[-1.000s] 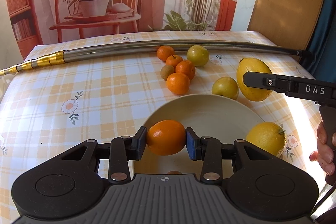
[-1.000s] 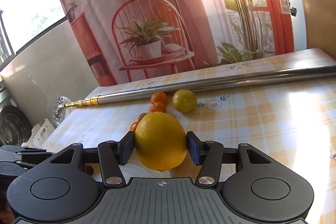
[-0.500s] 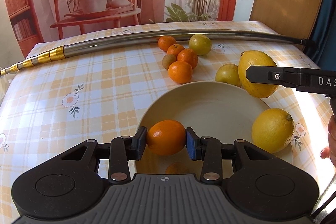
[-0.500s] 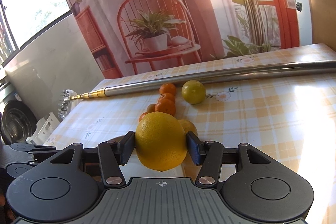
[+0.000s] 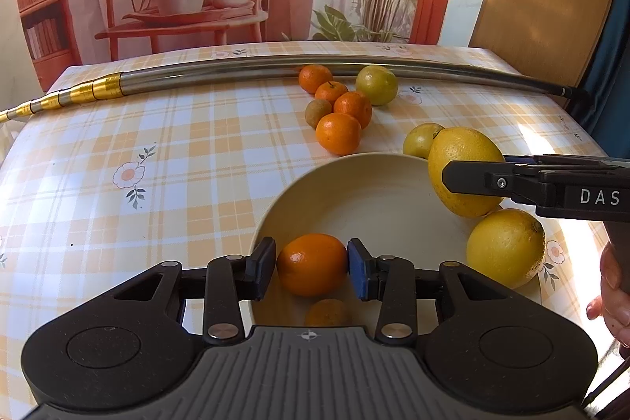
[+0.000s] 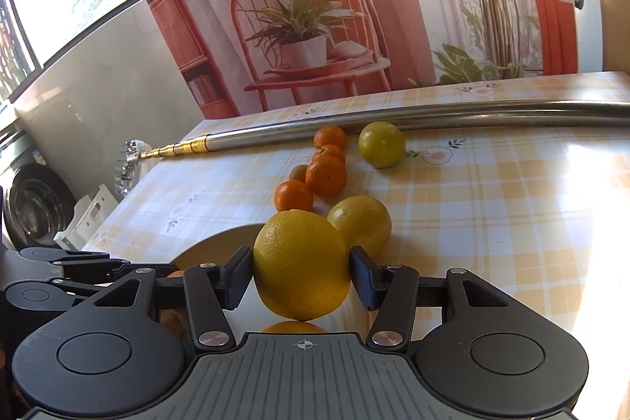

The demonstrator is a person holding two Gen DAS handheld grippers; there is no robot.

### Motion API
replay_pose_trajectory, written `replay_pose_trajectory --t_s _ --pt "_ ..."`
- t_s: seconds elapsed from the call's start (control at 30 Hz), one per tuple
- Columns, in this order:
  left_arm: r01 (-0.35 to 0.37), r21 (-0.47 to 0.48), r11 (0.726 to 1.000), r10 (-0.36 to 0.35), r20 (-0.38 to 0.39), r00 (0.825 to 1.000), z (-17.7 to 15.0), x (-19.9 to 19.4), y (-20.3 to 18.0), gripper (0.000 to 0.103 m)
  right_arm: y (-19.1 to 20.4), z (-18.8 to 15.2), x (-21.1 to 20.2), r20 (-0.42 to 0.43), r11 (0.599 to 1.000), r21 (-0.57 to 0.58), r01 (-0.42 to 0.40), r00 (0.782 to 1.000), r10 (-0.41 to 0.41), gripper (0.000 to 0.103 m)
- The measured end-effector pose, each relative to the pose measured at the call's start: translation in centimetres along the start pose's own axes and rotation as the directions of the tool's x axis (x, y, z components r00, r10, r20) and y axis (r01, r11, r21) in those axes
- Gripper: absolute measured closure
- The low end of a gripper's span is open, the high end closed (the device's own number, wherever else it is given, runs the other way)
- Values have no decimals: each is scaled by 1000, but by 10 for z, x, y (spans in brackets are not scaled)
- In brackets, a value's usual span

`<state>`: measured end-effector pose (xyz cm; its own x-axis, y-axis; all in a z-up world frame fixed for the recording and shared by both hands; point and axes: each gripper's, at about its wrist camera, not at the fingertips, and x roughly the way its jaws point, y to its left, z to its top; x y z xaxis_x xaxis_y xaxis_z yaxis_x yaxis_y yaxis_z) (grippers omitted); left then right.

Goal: Organize fruits
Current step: 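Carry the tangerine in the left tool while the right tool carries the lemon to the plate, then open the left tool over the plate while the right tool releases the lemon there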

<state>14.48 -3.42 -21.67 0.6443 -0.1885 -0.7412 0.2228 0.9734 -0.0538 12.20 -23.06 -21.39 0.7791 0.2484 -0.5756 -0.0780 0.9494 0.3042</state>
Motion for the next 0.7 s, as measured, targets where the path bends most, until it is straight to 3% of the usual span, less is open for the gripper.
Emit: replay_pose_trajectory --t_s 0.27,0.7 --pt "-30 -32 999 32 78 996 5 -16 4 60 11 -1 6 -30 998 -58 9 999 -11 54" --pt "-50 -107 993 62 109 992 6 -25 17 60 27 -5 18 -85 983 -167 74 992 -89 53"
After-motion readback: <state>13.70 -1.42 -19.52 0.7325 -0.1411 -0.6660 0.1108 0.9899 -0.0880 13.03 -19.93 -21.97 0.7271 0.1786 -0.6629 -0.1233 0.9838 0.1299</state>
